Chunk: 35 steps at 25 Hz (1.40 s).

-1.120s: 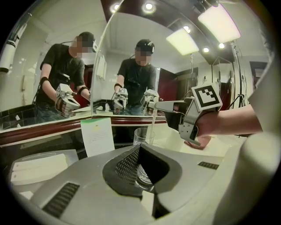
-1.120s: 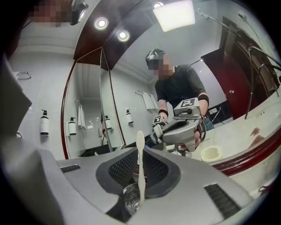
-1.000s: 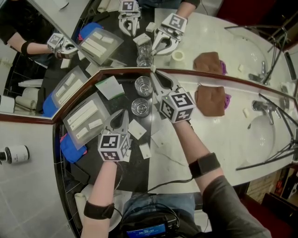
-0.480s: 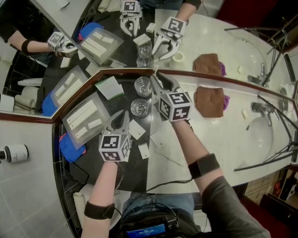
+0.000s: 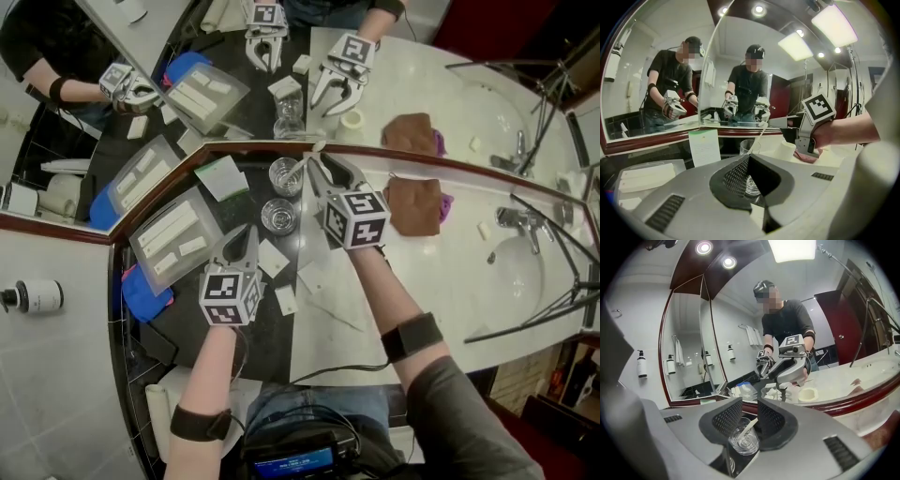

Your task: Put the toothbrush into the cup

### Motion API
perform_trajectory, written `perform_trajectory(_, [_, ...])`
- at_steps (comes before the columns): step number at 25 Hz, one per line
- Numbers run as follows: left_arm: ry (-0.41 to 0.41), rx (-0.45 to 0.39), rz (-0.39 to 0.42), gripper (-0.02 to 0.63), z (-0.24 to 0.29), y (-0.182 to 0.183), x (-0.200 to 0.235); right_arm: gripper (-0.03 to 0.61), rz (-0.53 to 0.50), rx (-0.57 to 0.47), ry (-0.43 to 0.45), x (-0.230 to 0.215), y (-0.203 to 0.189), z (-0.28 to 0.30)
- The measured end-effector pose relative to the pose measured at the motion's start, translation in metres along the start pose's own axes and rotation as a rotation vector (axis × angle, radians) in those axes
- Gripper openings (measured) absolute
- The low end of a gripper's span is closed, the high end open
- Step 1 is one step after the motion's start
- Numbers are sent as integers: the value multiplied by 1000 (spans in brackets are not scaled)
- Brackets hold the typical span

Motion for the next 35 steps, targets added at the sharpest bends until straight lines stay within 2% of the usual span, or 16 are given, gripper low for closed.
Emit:
perform_trajectory(2, [3,-6,-3,3,-10,2,-7,118,-3,9,21,3,3,-17])
perform_trajectory(7, [16,-33,-11,3,-39,12,-25,27,-27,31,65,9,17,-68])
perform_trajectory(9, [28,-38,-20,2,-53,12,-32,12,-43,53,91,13,19,-89])
perform_trajectory(14, [43,-33,-21,2,-82,7,-51,12,-106,133,203,34,12,-138])
perform_trajectory(19, [58,-37,-43,3,-112,-9,-69,12,-155,227,294,58,-14,-186])
perform_trajectory(25, [82,-39,-64,2,-150,-29,-87,12,-137,272,299,60,-38,-242])
perform_trajectory(35, [116,-12,-38,2,-205,-56,-99,12,-136,335,309,66,-78,-303])
Point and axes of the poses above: the fingertips, and each gripper's own axes: z forward along the fingers, x to its left, y out of its top, the point moved 2 cm from there along -z, backward along the fingers, and after that the axes turned 12 degrees about -z, right-handed, at the moved point
